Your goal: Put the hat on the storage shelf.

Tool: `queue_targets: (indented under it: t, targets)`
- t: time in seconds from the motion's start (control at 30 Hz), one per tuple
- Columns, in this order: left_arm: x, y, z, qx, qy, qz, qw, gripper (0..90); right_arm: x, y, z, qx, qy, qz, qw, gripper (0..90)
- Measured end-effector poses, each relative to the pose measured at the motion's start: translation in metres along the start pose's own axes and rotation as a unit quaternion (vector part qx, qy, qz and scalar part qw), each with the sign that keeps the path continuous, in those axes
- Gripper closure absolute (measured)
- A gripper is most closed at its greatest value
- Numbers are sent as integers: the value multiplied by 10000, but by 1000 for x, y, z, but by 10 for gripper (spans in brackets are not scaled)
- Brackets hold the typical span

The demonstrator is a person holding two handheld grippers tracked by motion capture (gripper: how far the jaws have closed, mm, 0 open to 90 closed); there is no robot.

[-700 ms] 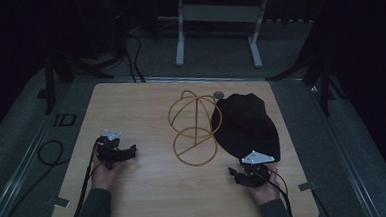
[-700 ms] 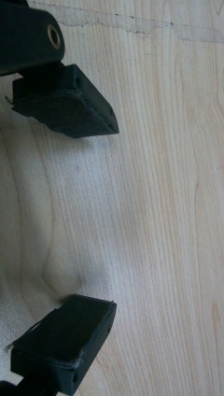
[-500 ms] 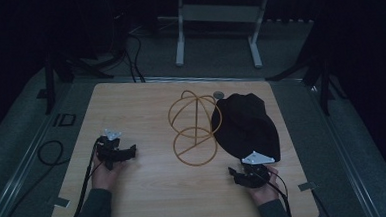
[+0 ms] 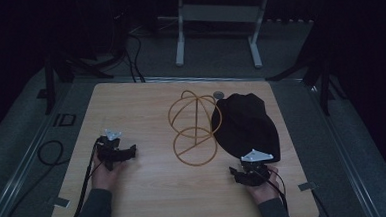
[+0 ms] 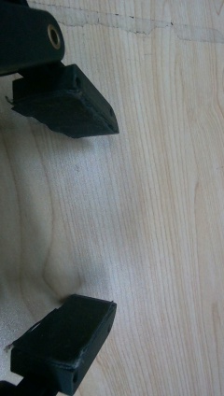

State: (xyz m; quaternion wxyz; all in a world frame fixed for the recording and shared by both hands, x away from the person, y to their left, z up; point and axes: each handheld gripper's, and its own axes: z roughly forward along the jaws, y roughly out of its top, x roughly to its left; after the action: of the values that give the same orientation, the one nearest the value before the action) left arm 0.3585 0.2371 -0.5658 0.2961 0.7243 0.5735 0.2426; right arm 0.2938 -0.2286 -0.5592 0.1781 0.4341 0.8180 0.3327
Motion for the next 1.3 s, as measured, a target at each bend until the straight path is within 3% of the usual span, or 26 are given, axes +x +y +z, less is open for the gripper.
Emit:
queue_targets:
  t: [0.1,0.4,0.57,0.67,0.87,1.03,1.2,1.23,1.3]
  targets:
    - [0,0,0,-3,-1,-2,10000,136,1,5,-1,200,96,-212,9995,530]
    - [0,0,0,-3,-1,-2,10000,136,1,20,-11,362,326,-483,9976,529]
    - [0,0,0,-1,0,-1,10000,136,-3,32,-18,510,556,-705,9947,592]
    - [0,0,0,-12,0,-13,10000,136,-5,37,-21,624,534,-827,9932,598]
    - [-1,0,0,-13,-1,-14,10000,137,-19,52,-28,853,673,-958,9895,672]
    - [0,0,0,-4,-4,-13,10000,136,-34,61,-37,943,774,-913,9883,693]
    - [-1,0,0,-10,-9,-17,10000,137,-43,68,-42,1098,957,-1013,9841,701]
    - [-1,0,0,-11,-9,-22,10000,137,-45,72,-44,1243,1005,-1148,9804,696]
    - [-1,0,0,-10,-9,-22,10000,137,-47,76,-46,1358,1022,-1273,9772,687]
